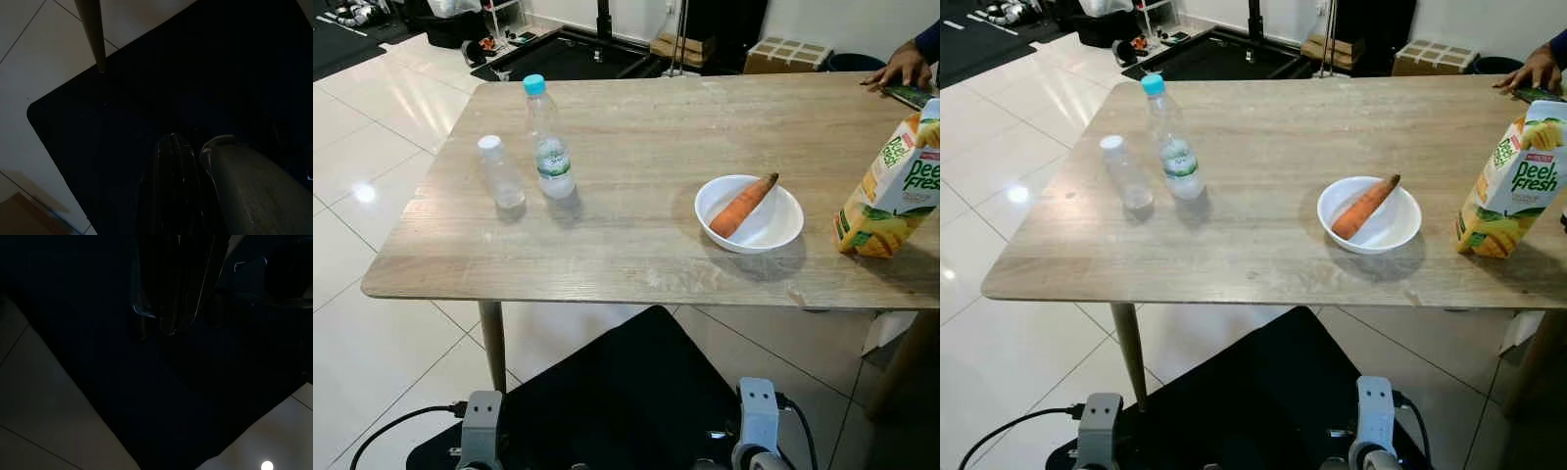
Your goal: Restocking fridge
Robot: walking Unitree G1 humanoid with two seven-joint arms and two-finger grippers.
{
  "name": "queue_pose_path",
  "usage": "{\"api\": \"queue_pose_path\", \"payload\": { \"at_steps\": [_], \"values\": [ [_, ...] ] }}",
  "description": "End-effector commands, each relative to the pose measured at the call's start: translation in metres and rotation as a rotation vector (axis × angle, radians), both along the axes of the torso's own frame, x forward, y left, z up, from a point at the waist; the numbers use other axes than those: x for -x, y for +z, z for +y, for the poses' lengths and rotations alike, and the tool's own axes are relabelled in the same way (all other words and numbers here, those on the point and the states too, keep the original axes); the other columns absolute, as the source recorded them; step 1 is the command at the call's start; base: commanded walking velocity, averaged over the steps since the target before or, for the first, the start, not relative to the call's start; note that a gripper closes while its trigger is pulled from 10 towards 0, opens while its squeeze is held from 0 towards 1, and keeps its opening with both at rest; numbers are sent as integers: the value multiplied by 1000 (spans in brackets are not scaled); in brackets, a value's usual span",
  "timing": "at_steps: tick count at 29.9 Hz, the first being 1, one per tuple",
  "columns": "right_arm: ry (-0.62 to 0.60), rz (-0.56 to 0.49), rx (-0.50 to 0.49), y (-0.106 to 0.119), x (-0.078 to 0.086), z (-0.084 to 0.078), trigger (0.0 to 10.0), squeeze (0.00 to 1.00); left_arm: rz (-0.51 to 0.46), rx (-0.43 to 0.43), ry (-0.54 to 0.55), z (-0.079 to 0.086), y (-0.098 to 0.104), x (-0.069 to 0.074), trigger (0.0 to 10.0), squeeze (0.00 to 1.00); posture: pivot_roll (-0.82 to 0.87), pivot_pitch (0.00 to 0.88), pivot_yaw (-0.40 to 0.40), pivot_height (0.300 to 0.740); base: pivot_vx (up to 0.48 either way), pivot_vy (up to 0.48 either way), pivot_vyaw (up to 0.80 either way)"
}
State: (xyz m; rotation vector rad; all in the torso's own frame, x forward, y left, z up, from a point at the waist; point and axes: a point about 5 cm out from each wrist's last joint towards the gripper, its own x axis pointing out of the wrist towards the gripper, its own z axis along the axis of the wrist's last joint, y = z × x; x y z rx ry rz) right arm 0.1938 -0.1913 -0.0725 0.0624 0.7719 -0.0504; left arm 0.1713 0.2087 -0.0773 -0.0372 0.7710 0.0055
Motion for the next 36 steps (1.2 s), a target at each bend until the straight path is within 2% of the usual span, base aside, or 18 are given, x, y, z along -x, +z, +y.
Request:
{"api": "queue_pose_path", "payload": {
  "at_steps": [1, 16, 23, 36],
  "values": [
    [-1, 20, 0, -4, 7, 0, 10000, 0, 29, 6, 5, -1, -5, 9, 10000, 0, -134, 118, 76, 725, 0, 0, 0],
    [10, 25, 2, -5, 9, 0, 10000, 0, 36, 10, 1, -2, -6, 12, 10000, 0, -137, 115, 72, 725, 0, 0, 0],
    [17, 24, 3, -5, 8, 2, 10000, 0, 40, 12, -7, -13, -7, 9, 10000, 0, -136, 116, 70, 725, 0, 258, 0],
    [23, 23, 3, -5, 8, 3, 10000, 0, 41, 8, -7, -8, -7, 9, 10000, 0, -137, 120, 70, 725, 0, 266, 0]
  ]
}}
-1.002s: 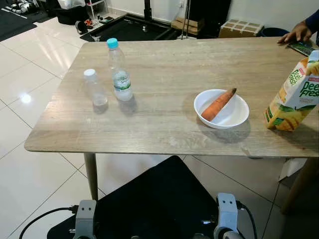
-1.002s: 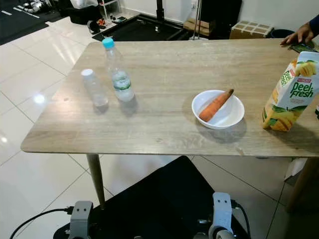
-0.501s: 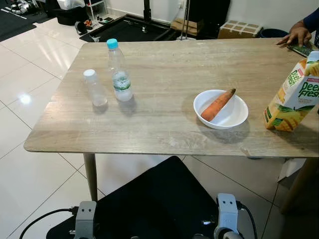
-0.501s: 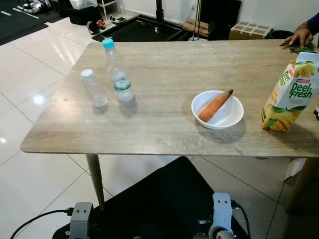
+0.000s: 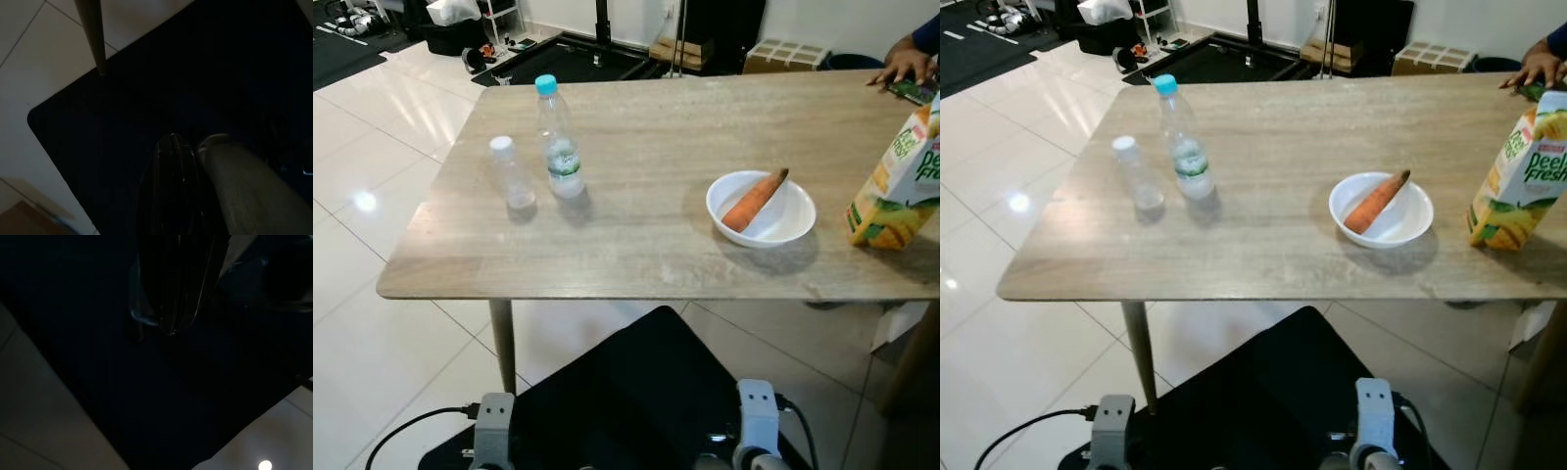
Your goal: Restocking fridge
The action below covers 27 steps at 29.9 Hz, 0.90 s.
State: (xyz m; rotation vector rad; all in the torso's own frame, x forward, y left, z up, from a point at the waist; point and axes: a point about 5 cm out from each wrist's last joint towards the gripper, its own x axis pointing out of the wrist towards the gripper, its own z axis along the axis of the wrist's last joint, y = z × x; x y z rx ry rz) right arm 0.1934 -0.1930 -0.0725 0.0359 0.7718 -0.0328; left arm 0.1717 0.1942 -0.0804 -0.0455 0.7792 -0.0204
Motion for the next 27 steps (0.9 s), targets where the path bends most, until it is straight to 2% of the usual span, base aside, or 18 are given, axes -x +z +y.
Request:
{"api": "queue_pose_path", "payload": {
  "at_steps": [1, 11, 20, 27],
  "values": [
    [-3, 24, -14, -5, 8, 5, 10000, 0, 35, -10, 14, 8, -4, 10, 10000, 0, -137, 120, 69, 725, 0, 270, 0],
    [-2, 22, -13, -5, 8, 5, 10000, 0, 38, -15, 14, 13, -4, 15, 10000, 0, -138, 122, 69, 725, 0, 273, 0],
    [0, 18, -14, -4, 7, 5, 10000, 0, 44, -39, -2, 10, -4, 12, 10000, 0, -138, 123, 67, 725, 0, 0, 0],
    [2, 15, -14, -4, 6, 6, 10000, 0, 41, -53, -6, 8, -3, 8, 10000, 0, -137, 122, 66, 725, 0, -424, 0]
  ]
}}
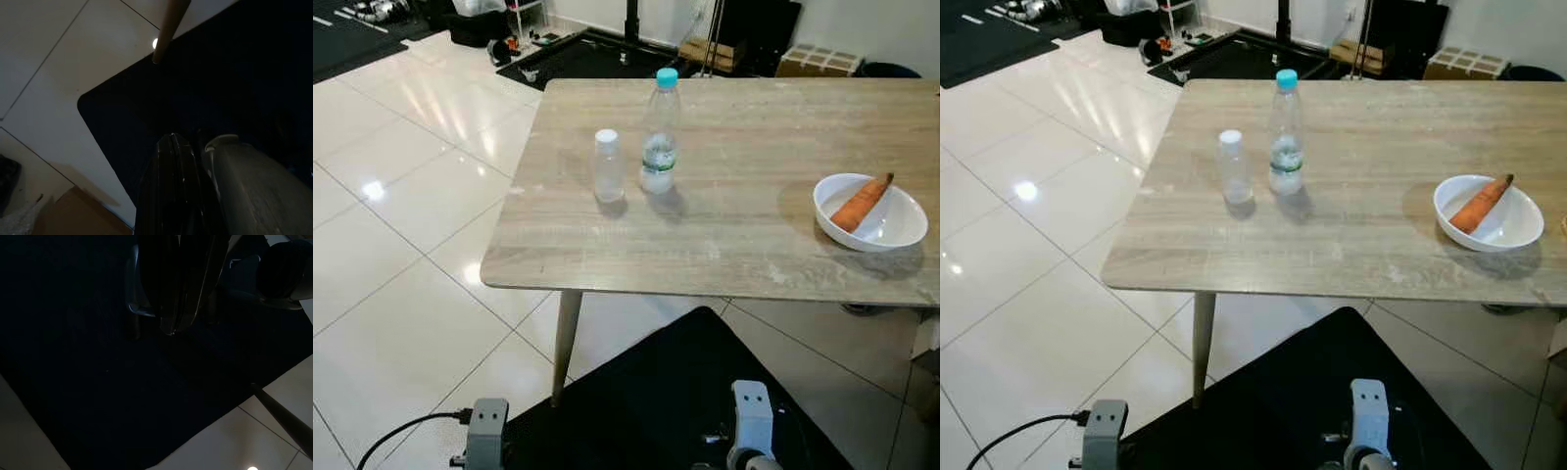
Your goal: Restocking fridge
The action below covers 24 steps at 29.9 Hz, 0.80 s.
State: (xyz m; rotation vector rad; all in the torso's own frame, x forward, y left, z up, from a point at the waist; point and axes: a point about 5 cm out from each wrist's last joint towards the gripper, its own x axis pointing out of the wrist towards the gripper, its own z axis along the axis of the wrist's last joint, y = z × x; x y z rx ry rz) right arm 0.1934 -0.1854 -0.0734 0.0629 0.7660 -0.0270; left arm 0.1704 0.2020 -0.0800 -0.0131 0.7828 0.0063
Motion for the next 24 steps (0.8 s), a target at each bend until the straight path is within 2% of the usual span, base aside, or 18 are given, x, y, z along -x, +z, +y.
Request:
{"api": "queue_pose_path", "payload": {
  "at_steps": [1, 4, 19, 24],
  "values": [
    [7, 21, 12, -3, 6, -2, 10000, 0, 37, -11, -14, 1, -4, 6, 10000, 0, -137, 122, 66, 725, 0, -480, 0],
    [6, 20, 12, -3, 6, -2, 10000, 0, 35, -8, -10, 1, -3, 6, 10000, 0, -136, 122, 67, 725, 0, -480, 0],
    [5, 18, 10, -2, 5, -2, 10000, 0, 36, -5, -5, -5, -5, 7, 10000, 0, -137, 124, 68, 725, 0, 0, 0],
    [14, 0, -3, -1, 3, -4, 10000, 0, 3, 11, -86, -7, -2, 4, 10000, 0, -141, 127, 64, 725, 0, 0, 0]
  ]
}}
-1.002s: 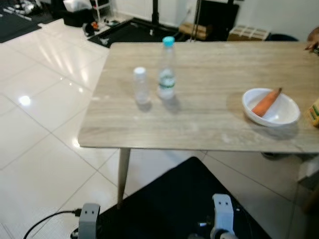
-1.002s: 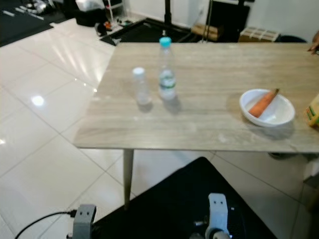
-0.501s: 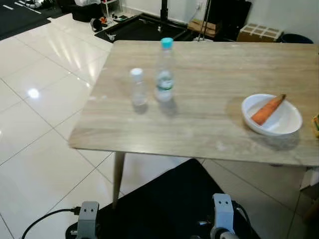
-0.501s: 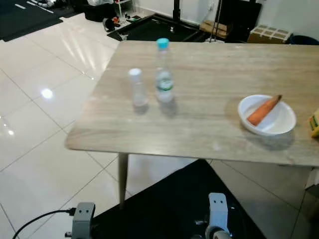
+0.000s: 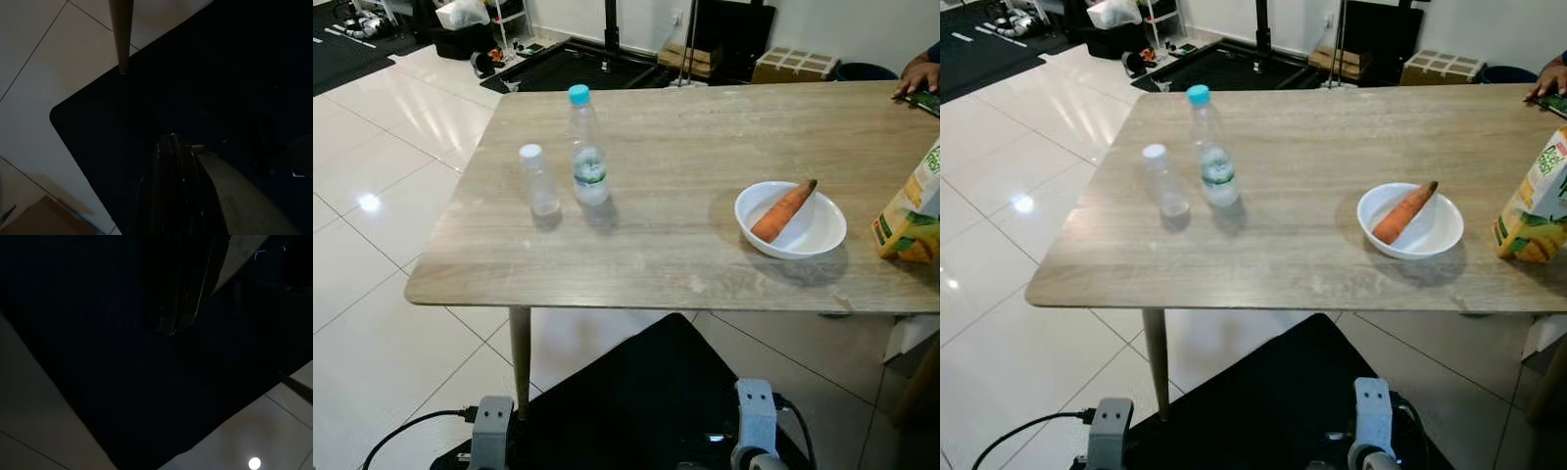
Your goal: Restocking fridge
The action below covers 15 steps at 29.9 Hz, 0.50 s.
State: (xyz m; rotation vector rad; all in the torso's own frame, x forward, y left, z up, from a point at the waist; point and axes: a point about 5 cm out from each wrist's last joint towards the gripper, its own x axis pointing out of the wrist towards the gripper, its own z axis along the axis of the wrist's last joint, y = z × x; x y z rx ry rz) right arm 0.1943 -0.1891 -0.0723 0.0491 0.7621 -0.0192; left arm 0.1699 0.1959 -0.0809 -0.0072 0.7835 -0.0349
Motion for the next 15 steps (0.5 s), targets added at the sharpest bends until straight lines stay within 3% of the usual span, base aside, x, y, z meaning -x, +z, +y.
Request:
{"api": "queue_pose_path", "payload": {
  "at_steps": [1, 4, 5, 6, 8, 11, 15],
  "values": [
    [27, -15, -51, 0, 2, 2, 10000, 0, -15, 9, -85, 0, 1, 3, 10000, 0, -142, 127, 65, 725, 0, 0, 0],
    [80, -56, -121, 4, -4, 7, 10000, 0, -47, 23, -130, 3, 3, 4, 10000, 0, -144, 129, 66, 725, 0, 0, 0],
    [177, -114, -241, 12, -11, 15, 10000, 0, -106, 16, -208, 10, 9, 5, 10000, 0, -145, 132, 69, 725, 0, 0, 0],
    [177, -114, -241, 12, -11, 15, 10000, 0, -106, 16, -208, 10, 9, 5, 10000, 0, -145, 132, 69, 725, 0, 0, 0],
    [351, -183, -403, 26, -20, 20, 10000, 0, -205, 41, -272, 28, 22, 6, 10000, 0, -144, 141, 65, 725, 0, 0, 0],
    [415, -207, -458, 32, -23, 21, 10000, 0, -238, 48, -301, 33, 26, 6, 10000, 0, -143, 144, 63, 725, 0, 0, 0],
    [743, -265, -681, 74, -30, 20, 10000, 0, -340, 102, -500, 39, 44, 2, 10000, 0, -128, 158, 48, 725, 0, 0, 0]
  ]
}}
